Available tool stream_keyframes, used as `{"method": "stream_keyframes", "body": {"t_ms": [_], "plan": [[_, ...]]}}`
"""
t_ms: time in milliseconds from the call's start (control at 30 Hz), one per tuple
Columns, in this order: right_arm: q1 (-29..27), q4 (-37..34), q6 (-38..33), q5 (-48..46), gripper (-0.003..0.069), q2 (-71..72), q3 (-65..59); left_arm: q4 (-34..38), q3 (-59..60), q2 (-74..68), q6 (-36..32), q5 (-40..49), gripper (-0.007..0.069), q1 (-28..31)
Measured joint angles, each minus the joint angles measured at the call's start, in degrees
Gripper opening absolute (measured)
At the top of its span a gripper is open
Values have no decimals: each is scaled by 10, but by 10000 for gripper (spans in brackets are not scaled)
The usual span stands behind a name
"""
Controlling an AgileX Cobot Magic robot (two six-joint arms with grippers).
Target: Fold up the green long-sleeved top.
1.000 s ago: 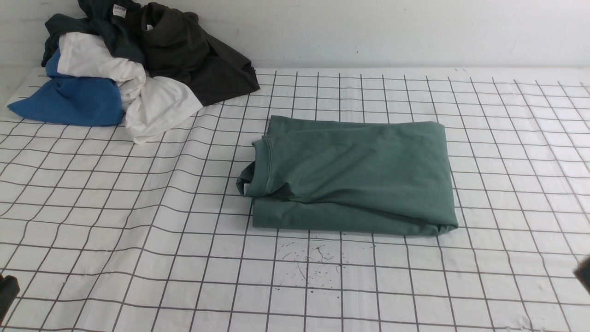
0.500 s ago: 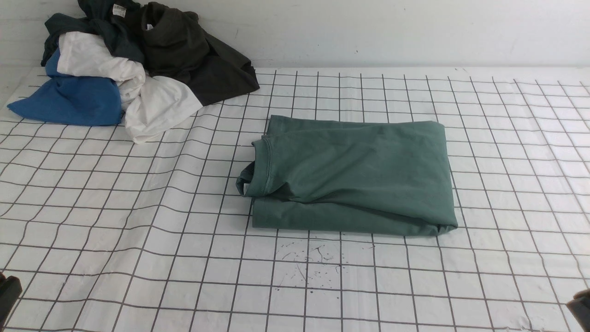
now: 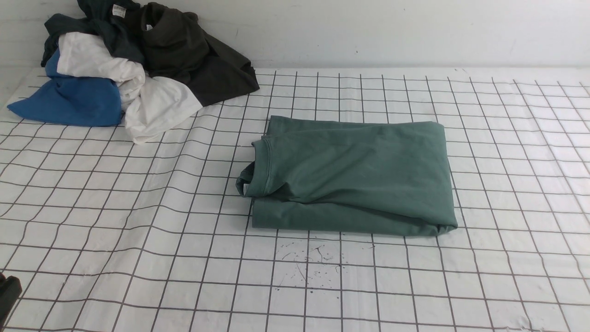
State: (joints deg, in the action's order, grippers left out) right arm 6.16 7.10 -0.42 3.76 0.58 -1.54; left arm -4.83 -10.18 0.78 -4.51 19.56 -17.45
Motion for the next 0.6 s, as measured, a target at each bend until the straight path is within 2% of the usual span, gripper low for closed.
{"method": "stream_keyframes", "body": {"t_ms": [67,167,200,367,600], "plan": [[-50,-22,20,-28,-14,0,0,0,0,0,0,0,47,0],[-72,-46,27,-68,-14,0,0,0,0,0,0,0,47,0],[-82,-62,28,-112,-14,0,0,0,0,0,0,0,47,0],[-87,-71,29,-239,-14,0,1,0,0,0,0,0,47,0],[-87,-74,29,-250,-14,0,2,0,0,0,0,0,47,0]]}}
